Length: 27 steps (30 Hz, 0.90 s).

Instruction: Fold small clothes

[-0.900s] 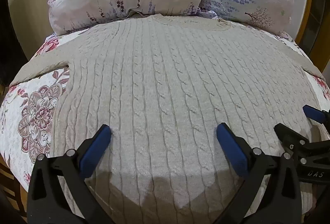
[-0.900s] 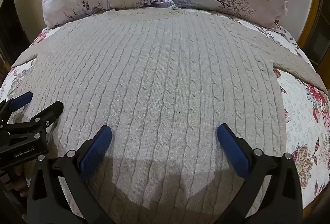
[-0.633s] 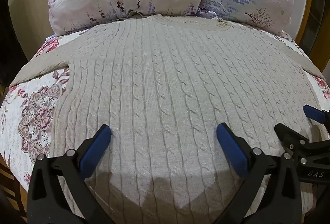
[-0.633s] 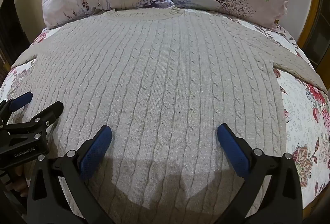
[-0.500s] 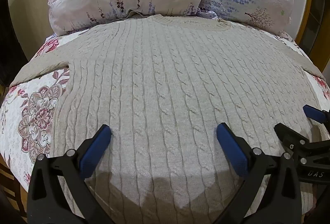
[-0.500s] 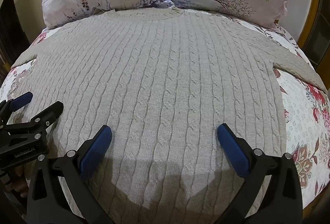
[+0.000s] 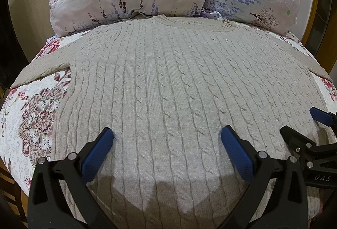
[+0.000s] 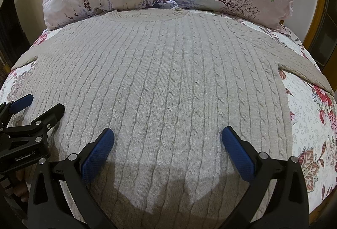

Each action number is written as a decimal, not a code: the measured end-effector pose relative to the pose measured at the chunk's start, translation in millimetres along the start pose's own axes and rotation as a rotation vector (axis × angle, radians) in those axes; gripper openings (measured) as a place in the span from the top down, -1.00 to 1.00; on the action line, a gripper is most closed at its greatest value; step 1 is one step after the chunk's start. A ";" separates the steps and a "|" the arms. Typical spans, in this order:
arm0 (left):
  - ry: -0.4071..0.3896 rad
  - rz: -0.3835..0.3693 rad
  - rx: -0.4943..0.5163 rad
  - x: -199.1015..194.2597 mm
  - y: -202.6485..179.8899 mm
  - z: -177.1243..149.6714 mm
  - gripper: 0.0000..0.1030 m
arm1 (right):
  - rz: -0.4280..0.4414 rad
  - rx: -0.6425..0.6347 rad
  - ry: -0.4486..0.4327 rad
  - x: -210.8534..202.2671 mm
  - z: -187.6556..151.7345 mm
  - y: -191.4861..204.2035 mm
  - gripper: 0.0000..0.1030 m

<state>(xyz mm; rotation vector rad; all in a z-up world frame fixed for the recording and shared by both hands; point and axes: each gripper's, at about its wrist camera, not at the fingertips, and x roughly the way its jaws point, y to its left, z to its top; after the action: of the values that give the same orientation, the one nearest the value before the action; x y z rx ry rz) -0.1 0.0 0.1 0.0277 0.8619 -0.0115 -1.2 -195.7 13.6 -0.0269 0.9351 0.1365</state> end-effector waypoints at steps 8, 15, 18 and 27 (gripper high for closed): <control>0.000 0.000 0.000 0.0 -0.1 0.0 -0.97 | 0.000 0.000 -0.001 -0.1 0.0 -0.1 -0.97; -0.001 0.001 0.000 0.0 0.0 0.0 -0.97 | 0.000 0.000 -0.002 -0.1 0.0 -0.2 -0.97; -0.001 0.001 0.000 0.0 0.0 0.0 -0.97 | 0.000 0.000 -0.002 -0.2 -0.1 -0.2 -0.97; -0.001 0.001 0.001 0.0 -0.1 0.0 -0.97 | 0.000 0.000 -0.002 -0.3 -0.1 -0.1 -0.97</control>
<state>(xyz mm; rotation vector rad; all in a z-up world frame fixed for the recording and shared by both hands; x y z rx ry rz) -0.1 -0.1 0.1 0.0287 0.8607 -0.0110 -1.5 -195.8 13.8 -0.0270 0.9327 0.1364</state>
